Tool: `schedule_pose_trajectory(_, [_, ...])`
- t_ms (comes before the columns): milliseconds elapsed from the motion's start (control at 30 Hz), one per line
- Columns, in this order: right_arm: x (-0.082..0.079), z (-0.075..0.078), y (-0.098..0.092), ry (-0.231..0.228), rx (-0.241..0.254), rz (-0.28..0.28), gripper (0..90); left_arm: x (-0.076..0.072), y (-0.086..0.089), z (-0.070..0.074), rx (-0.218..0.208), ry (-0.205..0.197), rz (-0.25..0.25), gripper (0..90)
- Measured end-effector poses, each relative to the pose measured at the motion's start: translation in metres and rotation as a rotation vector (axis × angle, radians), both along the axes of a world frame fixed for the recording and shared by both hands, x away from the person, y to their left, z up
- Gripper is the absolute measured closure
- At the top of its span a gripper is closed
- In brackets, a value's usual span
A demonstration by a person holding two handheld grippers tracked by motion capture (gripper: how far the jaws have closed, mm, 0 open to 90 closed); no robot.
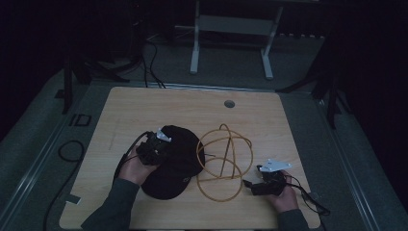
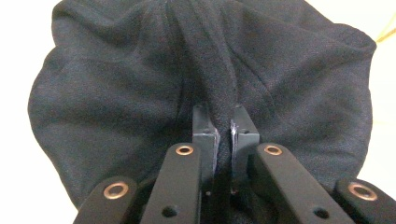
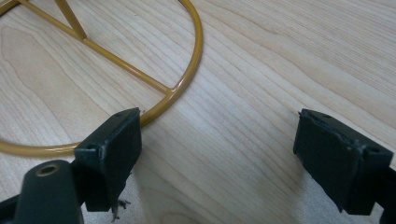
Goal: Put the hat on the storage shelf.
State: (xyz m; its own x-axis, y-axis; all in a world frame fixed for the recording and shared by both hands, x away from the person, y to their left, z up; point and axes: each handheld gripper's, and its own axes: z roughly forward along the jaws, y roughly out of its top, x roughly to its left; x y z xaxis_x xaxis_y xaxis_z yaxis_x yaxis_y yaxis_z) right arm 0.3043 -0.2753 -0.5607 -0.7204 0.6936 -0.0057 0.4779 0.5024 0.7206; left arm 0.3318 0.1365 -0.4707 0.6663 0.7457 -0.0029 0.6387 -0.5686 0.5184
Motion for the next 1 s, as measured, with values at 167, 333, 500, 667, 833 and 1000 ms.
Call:
schedule_pose_trajectory(167, [0.000, 0.000, 0.000, -0.002, 0.000, 0.001, 14.9, 0.002, 0.003, 0.007, -0.003, -0.004, -0.007, 84.4])
schedule_pose_trajectory(333, [0.000, 0.000, 0.000, -0.002, 0.000, 0.001, 14.9, 0.005, 0.007, 0.014, -0.005, -0.007, -0.029, 84.5])
schedule_pose_trajectory(500, [0.000, 0.000, 0.000, -0.002, 0.000, 0.001, 14.9, 0.007, 0.012, 0.020, -0.020, -0.006, -0.046, 84.5])
schedule_pose_trajectory(667, [0.000, 0.000, 0.000, 0.000, 0.000, 0.000, 14.9, 0.007, 0.016, 0.026, -0.034, -0.010, -0.062, 84.6])
schedule_pose_trajectory(833, [0.000, 0.000, 0.000, 0.000, 0.000, 0.000, 14.9, 0.006, 0.018, 0.033, -0.046, -0.023, -0.092, 84.5])
schedule_pose_trajectory(1000, [0.000, 0.000, 0.000, 0.000, 0.000, 0.000, 14.9, 0.005, 0.019, 0.038, -0.039, -0.023, -0.121, 84.6])
